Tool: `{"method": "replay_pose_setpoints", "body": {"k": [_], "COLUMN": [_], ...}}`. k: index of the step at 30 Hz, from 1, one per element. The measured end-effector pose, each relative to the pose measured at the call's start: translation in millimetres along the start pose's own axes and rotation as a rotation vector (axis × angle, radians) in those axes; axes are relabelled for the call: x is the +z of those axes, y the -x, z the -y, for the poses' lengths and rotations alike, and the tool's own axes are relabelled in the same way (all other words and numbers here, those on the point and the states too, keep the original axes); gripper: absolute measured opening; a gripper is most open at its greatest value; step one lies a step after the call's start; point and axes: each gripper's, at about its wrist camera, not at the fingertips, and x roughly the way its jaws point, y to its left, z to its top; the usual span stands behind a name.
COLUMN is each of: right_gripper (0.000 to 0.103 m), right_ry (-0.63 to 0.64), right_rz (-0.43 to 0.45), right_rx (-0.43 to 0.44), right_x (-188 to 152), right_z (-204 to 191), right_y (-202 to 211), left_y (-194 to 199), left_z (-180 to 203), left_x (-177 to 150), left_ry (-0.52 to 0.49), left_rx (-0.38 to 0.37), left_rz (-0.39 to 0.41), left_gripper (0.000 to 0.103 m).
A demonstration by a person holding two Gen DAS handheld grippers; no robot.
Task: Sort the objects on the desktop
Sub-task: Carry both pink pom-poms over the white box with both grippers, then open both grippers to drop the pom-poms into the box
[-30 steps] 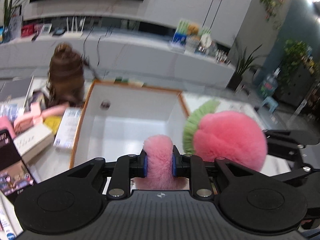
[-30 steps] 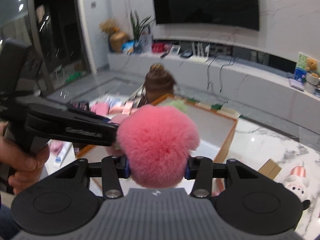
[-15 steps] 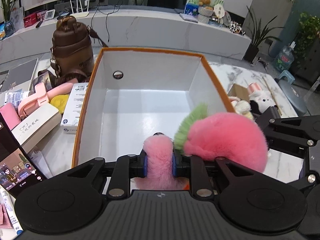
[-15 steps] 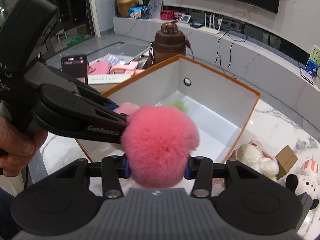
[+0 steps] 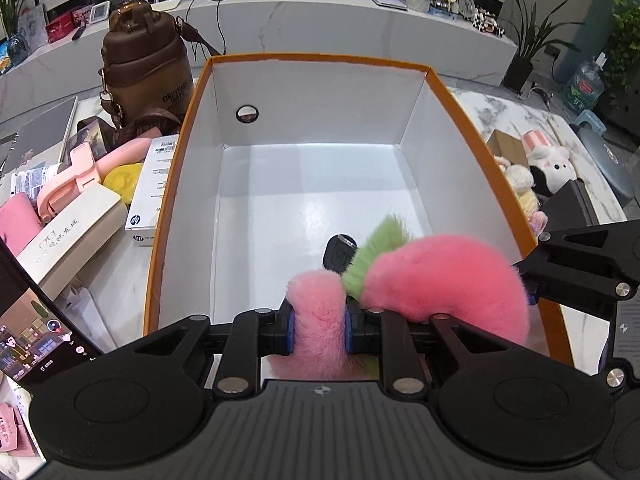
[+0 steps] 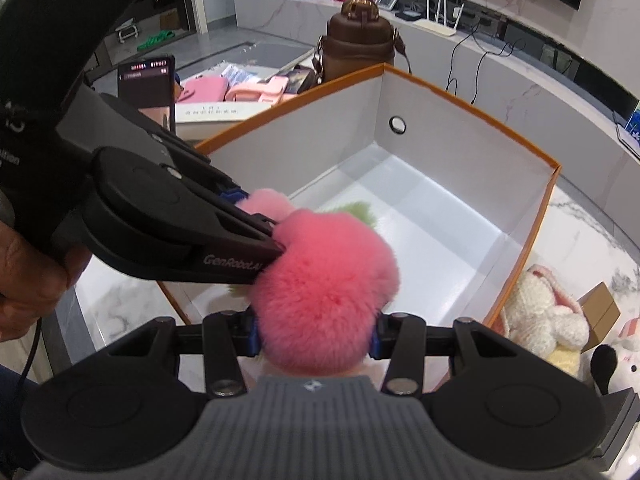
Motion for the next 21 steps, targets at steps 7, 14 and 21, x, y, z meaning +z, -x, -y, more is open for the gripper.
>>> {"method": "replay_pose_setpoints", "body": {"k": [7,14,21], "right_gripper": [0.049,0.049,0.05], "right_ry": [-0.002,-0.013,-0.03], "right_rz": [-0.027,-0.06,-0.089], "right_rx": [-0.013,-0.004,0.046], "right_x": [4,8,9], "right_z": [0,7,12], "right_y": [-8,-15,-20], "left_y": [-7,-14,-31], "left_z": [1,6,1], "left_x": [0,1,-2], "left_ry": [-0.014,-0.039,-0.057], "left_rx": [0.009,0.023,0.074], "left_rz": [-0.037,-0.072,-0.138], "left_gripper": [0.024,0.024,0.025]}}
